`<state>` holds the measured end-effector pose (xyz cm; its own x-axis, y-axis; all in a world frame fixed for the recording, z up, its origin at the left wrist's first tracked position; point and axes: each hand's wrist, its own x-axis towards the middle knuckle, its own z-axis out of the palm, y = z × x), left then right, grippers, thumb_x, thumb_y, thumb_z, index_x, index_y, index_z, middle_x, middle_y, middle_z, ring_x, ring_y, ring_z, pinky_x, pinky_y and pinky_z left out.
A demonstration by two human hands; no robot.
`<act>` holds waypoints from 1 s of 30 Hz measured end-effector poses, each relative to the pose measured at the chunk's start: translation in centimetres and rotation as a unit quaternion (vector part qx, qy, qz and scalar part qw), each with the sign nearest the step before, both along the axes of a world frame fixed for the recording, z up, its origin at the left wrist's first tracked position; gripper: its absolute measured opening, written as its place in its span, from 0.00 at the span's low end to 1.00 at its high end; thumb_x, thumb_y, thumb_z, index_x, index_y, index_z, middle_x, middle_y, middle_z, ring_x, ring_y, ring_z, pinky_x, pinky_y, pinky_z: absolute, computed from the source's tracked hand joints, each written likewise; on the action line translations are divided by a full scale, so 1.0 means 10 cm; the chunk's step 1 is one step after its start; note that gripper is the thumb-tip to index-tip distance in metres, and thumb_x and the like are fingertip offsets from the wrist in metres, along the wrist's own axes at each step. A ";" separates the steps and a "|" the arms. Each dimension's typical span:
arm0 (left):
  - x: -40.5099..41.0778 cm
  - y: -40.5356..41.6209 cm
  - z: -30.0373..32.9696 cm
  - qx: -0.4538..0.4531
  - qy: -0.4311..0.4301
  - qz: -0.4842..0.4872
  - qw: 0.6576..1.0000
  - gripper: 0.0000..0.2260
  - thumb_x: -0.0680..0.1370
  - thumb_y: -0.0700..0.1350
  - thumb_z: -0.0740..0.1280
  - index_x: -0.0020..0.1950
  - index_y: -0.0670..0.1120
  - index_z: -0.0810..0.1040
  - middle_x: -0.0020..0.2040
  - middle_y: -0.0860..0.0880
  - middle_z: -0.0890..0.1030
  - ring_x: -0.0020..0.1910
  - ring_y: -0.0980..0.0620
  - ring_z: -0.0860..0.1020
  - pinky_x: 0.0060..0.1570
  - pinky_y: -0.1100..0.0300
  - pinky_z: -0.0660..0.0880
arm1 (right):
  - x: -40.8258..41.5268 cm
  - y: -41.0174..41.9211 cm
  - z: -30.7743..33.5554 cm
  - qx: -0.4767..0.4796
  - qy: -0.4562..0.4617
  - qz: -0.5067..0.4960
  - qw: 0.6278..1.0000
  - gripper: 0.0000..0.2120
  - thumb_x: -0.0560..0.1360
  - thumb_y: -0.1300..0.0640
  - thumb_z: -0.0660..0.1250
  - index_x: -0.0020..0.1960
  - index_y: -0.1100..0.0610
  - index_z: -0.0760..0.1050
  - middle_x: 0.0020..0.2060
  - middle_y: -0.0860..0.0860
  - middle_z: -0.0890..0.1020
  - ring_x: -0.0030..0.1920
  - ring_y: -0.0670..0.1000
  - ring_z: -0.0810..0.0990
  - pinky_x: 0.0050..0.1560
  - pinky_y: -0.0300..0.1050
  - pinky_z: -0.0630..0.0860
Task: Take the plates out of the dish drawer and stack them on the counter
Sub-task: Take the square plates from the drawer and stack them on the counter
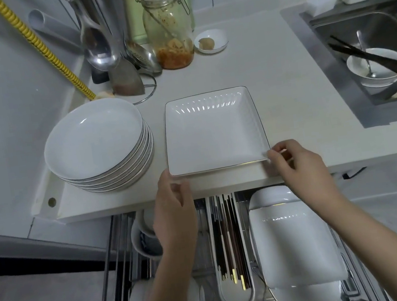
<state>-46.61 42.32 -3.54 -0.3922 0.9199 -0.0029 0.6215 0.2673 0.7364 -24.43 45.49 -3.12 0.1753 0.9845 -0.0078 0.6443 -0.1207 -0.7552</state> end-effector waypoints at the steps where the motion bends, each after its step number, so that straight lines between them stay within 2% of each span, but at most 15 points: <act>1: 0.03 -0.12 -0.03 0.005 0.009 -0.002 1.000 0.21 0.79 0.53 0.59 0.72 0.53 0.63 0.41 0.56 0.78 0.38 0.57 0.77 0.34 0.60 0.73 | 0.04 -0.11 -0.01 0.002 0.013 -0.001 1.000 0.07 0.76 0.47 0.61 0.48 0.49 0.73 0.36 0.43 0.79 0.36 0.49 0.78 0.38 0.45 0.73; 3: 0.12 -0.35 -0.12 -0.008 0.016 -0.014 1.000 0.20 0.79 0.52 0.60 0.70 0.53 0.64 0.41 0.57 0.76 0.36 0.59 0.76 0.34 0.61 0.75 | 0.13 -0.34 -0.08 -0.005 0.017 0.000 1.000 0.03 0.76 0.48 0.62 0.44 0.46 0.72 0.34 0.42 0.79 0.33 0.45 0.78 0.35 0.41 0.72; 6: 0.29 -0.60 -0.32 -0.058 0.036 -0.047 0.996 0.17 0.79 0.54 0.58 0.68 0.54 0.66 0.47 0.56 0.79 0.41 0.57 0.78 0.41 0.57 0.77 | 0.28 -0.67 -0.30 -0.072 -0.014 0.006 0.997 0.06 0.77 0.49 0.62 0.40 0.44 0.70 0.31 0.44 0.78 0.31 0.49 0.80 0.36 0.46 0.74; 10: 0.56 -0.74 -0.65 -0.145 0.047 -0.103 0.983 0.14 0.80 0.56 0.56 0.65 0.57 0.70 0.52 0.55 0.80 0.49 0.53 0.79 0.48 0.58 0.74 | 0.55 -1.01 -0.72 -0.217 -0.067 0.001 0.974 0.07 0.78 0.50 0.60 0.46 0.51 0.74 0.39 0.48 0.82 0.38 0.54 0.83 0.42 0.48 0.77; 13: 0.74 -0.77 -0.92 -0.203 0.065 -0.162 0.963 0.13 0.80 0.56 0.55 0.61 0.57 0.73 0.54 0.55 0.80 0.51 0.53 0.79 0.46 0.59 0.71 | 0.76 -1.16 -1.03 -0.300 -0.108 0.008 0.948 0.09 0.78 0.53 0.59 0.49 0.57 0.74 0.45 0.56 0.83 0.44 0.59 0.83 0.47 0.50 0.79; 17: 0.92 -0.82 -1.25 -0.263 0.065 -0.195 0.943 0.12 0.79 0.57 0.55 0.55 0.55 0.74 0.48 0.54 0.82 0.46 0.52 0.79 0.42 0.59 0.72 | 0.93 -1.22 -1.31 -0.344 -0.166 -0.010 0.924 0.11 0.79 0.54 0.58 0.54 0.60 0.73 0.53 0.59 0.80 0.53 0.58 0.79 0.48 0.47 0.75; 20: 1.01 -0.82 -1.48 -0.319 0.085 -0.201 0.922 0.13 0.79 0.57 0.55 0.54 0.51 0.74 0.48 0.52 0.81 0.47 0.50 0.79 0.45 0.57 0.74 | 0.95 -1.22 -1.49 -0.392 -0.181 -0.013 0.902 0.14 0.79 0.56 0.56 0.61 0.62 0.68 0.60 0.59 0.76 0.61 0.58 0.76 0.57 0.49 0.74; 25: 1.10 -0.83 -1.81 -0.391 0.135 -0.220 0.884 0.15 0.79 0.55 0.54 0.59 0.48 0.71 0.50 0.48 0.81 0.49 0.47 0.79 0.46 0.55 0.73 | 0.90 -1.20 -1.76 -0.449 -0.193 -0.029 0.872 0.17 0.78 0.66 0.55 0.66 0.65 0.64 0.63 0.58 0.76 0.63 0.58 0.77 0.61 0.51 0.73; 30: 1.13 -0.86 -2.05 -0.439 0.122 -0.228 0.861 0.15 0.79 0.52 0.55 0.59 0.44 0.70 0.50 0.45 0.81 0.49 0.45 0.79 0.45 0.56 0.73 | 0.91 -1.20 -1.93 -0.472 -0.197 -0.035 0.858 0.17 0.77 0.67 0.53 0.66 0.67 0.63 0.61 0.59 0.78 0.61 0.59 0.78 0.61 0.52 0.74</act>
